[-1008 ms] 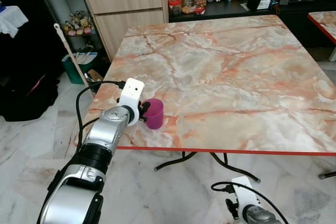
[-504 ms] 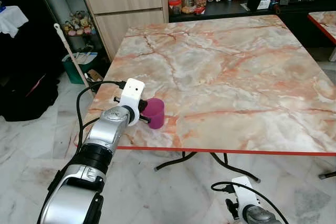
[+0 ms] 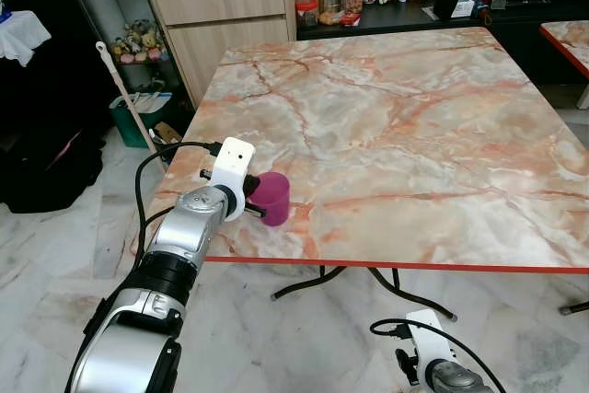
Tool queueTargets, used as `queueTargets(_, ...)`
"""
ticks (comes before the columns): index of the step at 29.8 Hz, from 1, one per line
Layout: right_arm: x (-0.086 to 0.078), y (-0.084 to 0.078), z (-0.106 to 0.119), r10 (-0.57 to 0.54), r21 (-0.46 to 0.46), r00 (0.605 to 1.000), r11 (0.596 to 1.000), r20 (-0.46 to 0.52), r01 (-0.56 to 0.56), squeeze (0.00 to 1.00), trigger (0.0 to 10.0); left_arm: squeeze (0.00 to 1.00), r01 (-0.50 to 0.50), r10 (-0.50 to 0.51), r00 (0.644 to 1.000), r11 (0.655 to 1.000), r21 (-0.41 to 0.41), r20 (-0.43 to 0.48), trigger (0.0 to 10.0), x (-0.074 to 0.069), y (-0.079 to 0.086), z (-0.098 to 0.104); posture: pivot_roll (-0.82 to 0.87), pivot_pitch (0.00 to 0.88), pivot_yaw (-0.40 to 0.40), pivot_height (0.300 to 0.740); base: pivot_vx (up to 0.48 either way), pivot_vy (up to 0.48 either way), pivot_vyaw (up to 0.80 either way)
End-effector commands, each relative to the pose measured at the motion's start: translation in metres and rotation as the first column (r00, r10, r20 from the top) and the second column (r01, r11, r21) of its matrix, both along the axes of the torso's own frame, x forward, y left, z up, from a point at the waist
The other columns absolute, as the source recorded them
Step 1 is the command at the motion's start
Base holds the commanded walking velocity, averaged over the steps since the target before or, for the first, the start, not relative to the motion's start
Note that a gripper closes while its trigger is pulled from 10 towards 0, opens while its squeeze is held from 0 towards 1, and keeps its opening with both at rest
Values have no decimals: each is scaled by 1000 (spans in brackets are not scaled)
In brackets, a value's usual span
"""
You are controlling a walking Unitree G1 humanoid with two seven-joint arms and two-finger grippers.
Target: Setting the table
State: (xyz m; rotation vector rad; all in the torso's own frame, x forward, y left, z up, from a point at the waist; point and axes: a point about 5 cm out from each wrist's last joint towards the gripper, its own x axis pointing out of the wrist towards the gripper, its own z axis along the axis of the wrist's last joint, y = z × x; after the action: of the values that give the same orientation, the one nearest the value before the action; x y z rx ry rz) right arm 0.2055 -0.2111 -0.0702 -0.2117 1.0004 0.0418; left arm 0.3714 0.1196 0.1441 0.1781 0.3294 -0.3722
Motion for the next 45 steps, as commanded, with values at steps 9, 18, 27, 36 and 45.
queueTargets(9, 4, 4, 2, 11, 9, 1000, 1000, 7, -11, 0, 10000, 0, -176, 234, 939, 957, -231, 253, 10000, 12, 33, 47, -59, 0, 112, 740, 0, 0, 0)
queueTargets(18, 5, 5, 2, 9, 11, 1000, 1000, 12, -9, 0, 10000, 0, -380, 442, 821, 896, -232, 362, 10000, 11, 85, 62, -57, 0, 115, 740, 0, 0, 0)
queueTargets(27, 6, 8, 2, 4, 20, 1000, 1000, 17, -4, 0, 10000, 0, -847, 727, 498, 524, 87, 473, 10000, -48, 229, 22, -46, 0, 122, 740, 0, 0, 0)
queueTargets(36, 6, 8, 2, 0, 20, 1000, 1000, 18, 0, 0, 10000, 0, -846, 797, 515, 413, 337, 315, 10000, -92, 251, -52, -55, 0, 125, 740, 0, 0, 0)
queueTargets(45, 5, 6, 1, -4, 15, 1000, 1000, 15, 4, 0, 10000, 0, -714, 803, 595, 534, 454, -9, 10000, -130, 216, -134, -61, 0, 121, 740, 0, 0, 0)
